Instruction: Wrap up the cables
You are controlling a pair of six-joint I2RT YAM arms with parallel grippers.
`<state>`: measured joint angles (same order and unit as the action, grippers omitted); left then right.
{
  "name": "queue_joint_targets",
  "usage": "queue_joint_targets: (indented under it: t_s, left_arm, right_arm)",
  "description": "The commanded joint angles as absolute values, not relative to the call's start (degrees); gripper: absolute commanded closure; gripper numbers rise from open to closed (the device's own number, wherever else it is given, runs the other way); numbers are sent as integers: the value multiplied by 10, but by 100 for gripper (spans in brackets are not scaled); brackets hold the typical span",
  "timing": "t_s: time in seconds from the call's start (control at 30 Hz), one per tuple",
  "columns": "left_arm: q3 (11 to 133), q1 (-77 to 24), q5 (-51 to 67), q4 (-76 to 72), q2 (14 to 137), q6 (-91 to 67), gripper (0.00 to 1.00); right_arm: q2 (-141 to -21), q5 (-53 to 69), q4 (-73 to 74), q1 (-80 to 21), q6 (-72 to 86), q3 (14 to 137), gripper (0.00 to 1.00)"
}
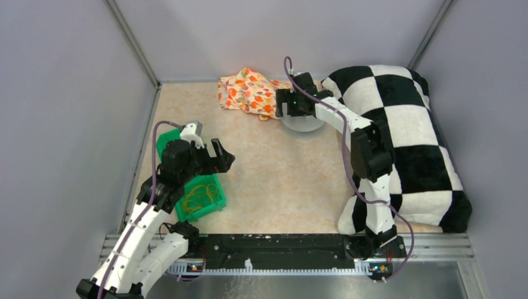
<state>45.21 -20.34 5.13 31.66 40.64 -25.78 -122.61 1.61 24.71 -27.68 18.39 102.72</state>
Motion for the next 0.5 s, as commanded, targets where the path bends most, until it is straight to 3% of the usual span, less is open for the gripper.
queue_joint_targets:
  t_s: [0.0, 0.47]
  left_arm:
    - [464, -202, 55, 303, 406, -251, 1]
    - [459, -202, 47, 297, 404, -252, 1]
  right_arm:
    - [-1212, 14, 260, -275, 181, 1014, 1]
    - [-1202, -36, 265, -275, 161, 1034, 1]
